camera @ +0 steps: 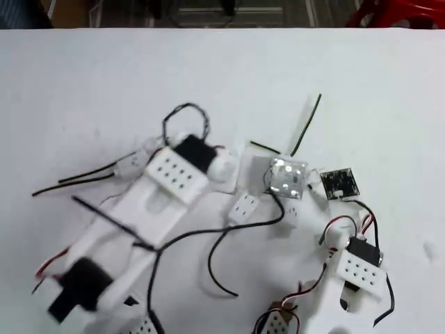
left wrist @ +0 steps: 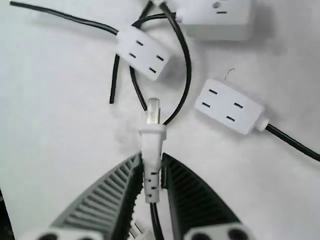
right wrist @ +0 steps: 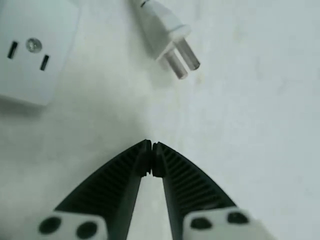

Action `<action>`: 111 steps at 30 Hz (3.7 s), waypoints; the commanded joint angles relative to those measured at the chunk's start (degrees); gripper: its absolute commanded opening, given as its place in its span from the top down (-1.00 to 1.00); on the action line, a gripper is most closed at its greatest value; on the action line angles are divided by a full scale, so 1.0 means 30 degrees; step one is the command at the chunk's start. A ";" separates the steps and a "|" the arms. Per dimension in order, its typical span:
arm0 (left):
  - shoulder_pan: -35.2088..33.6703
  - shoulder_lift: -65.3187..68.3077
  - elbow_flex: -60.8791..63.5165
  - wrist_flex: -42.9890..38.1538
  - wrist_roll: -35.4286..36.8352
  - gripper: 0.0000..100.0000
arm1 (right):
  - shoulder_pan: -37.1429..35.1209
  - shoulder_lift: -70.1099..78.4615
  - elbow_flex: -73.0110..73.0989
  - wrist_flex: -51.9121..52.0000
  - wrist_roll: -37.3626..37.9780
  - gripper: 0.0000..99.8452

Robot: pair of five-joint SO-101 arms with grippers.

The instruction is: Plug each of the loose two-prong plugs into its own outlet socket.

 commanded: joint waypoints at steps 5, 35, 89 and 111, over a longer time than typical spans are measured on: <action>0.0103 -1.1326 1.0608 -0.9465 0.6799 0.95 | 0.0220 -0.0103 -0.0029 -0.0220 -0.0117 0.96; -1.2205 -2.1612 2.3062 -1.0344 1.3597 0.95 | -1.2762 0.1304 -1.1516 0.7487 -1.4125 0.33; -1.1795 -2.1612 2.4205 -1.2864 1.4769 0.95 | -2.1963 3.2806 -3.8242 1.2733 -2.7370 0.89; -1.1648 -2.1641 2.4440 -1.3451 1.4242 0.95 | -1.7861 3.0637 -4.2403 1.5399 -2.9158 0.25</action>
